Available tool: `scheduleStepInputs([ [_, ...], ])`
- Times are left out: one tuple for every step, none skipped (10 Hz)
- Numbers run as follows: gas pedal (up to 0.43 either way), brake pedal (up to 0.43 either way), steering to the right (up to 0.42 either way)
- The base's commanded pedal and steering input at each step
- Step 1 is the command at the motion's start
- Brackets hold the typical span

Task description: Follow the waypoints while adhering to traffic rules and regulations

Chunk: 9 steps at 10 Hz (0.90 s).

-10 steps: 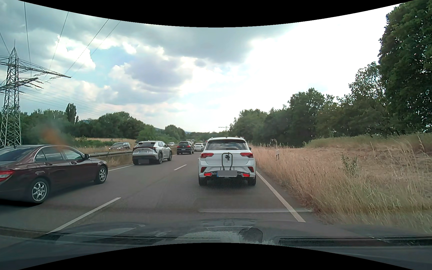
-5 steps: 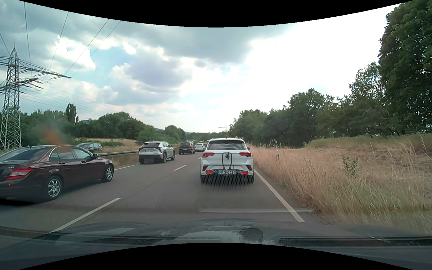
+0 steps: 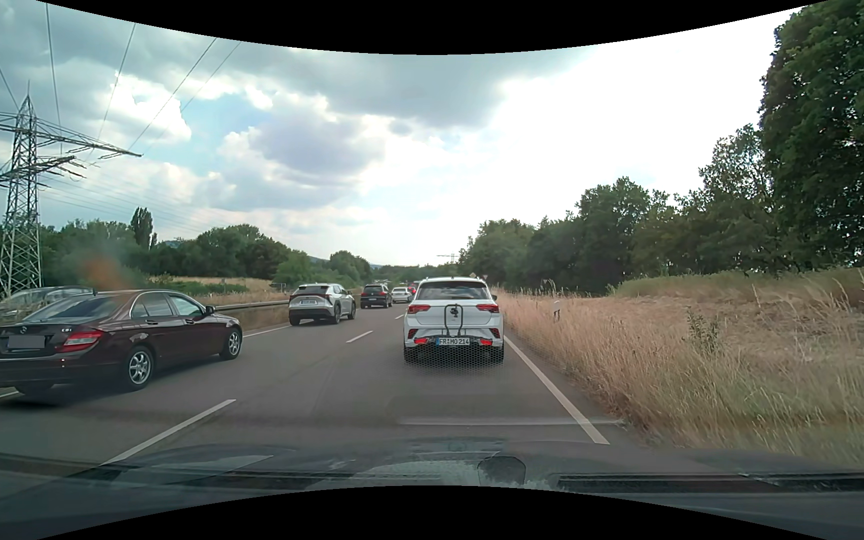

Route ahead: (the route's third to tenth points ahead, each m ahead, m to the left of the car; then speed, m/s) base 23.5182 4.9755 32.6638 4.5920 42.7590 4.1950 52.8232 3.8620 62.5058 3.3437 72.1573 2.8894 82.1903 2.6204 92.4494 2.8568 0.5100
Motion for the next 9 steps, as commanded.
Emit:
scheduleStepInputs([
  [0.000, 0.000, 0.004],
  [0.000, 0.000, 0.003],
  [0.000, 0.000, 0.004],
  [0.000, 0.000, 0.004],
  [0.000, 0.000, 0.004],
  [0.000, 0.000, 0.004],
  [0.000, 0.000, 0.004],
  [0.000, 0.000, 0.003],
  [0.000, 0.000, 0.004],
])
